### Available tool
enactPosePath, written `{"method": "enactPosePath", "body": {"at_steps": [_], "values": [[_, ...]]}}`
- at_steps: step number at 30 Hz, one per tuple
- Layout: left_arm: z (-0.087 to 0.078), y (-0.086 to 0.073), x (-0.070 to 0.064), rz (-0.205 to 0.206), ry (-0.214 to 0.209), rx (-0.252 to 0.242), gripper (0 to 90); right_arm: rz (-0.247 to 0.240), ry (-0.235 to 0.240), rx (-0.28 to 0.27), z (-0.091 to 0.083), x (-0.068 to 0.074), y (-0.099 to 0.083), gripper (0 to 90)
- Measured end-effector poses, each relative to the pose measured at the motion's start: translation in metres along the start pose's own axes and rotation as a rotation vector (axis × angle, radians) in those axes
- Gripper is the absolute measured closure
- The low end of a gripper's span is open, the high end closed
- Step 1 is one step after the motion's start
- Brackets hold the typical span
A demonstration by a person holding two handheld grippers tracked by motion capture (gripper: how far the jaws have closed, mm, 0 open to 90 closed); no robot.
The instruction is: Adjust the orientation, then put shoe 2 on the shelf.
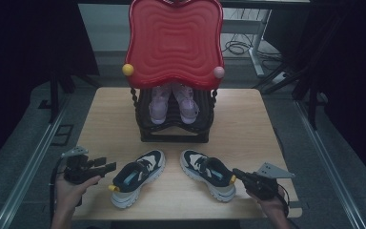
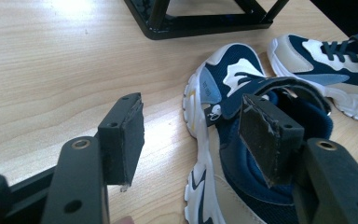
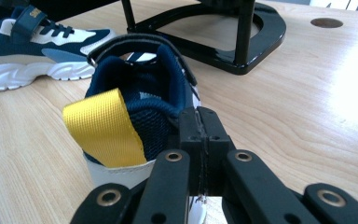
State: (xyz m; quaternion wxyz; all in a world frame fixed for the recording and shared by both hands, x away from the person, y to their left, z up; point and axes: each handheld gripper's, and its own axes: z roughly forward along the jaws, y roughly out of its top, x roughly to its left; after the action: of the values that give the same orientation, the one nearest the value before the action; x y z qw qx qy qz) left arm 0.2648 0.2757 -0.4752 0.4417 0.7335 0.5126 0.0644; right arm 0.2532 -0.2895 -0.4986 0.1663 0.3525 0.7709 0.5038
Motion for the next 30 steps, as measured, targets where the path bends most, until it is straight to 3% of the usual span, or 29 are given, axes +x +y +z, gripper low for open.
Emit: {"method": "enactPosePath", "body": {"at_steps": [12,18,26,30], "values": [[-0.010,0.002,-0.010,0.028,-0.003,-0.023,40.2,0.015,-0.013,-0.038,-0.008,-0.005,0.009,87.8],[-0.013,0.006,-0.016,0.047,-0.014,-0.031,40.2,0.021,0.006,-0.042,-0.006,-0.008,0.013,84.6],[-0.009,0.013,-0.026,0.106,-0.014,-0.004,40.3,-0.043,0.038,-0.039,-0.007,-0.004,0.039,76.2],[-0.010,0.015,-0.027,0.114,-0.018,0.000,40.4,-0.060,0.053,-0.016,-0.005,-0.002,0.049,72.3]]}}
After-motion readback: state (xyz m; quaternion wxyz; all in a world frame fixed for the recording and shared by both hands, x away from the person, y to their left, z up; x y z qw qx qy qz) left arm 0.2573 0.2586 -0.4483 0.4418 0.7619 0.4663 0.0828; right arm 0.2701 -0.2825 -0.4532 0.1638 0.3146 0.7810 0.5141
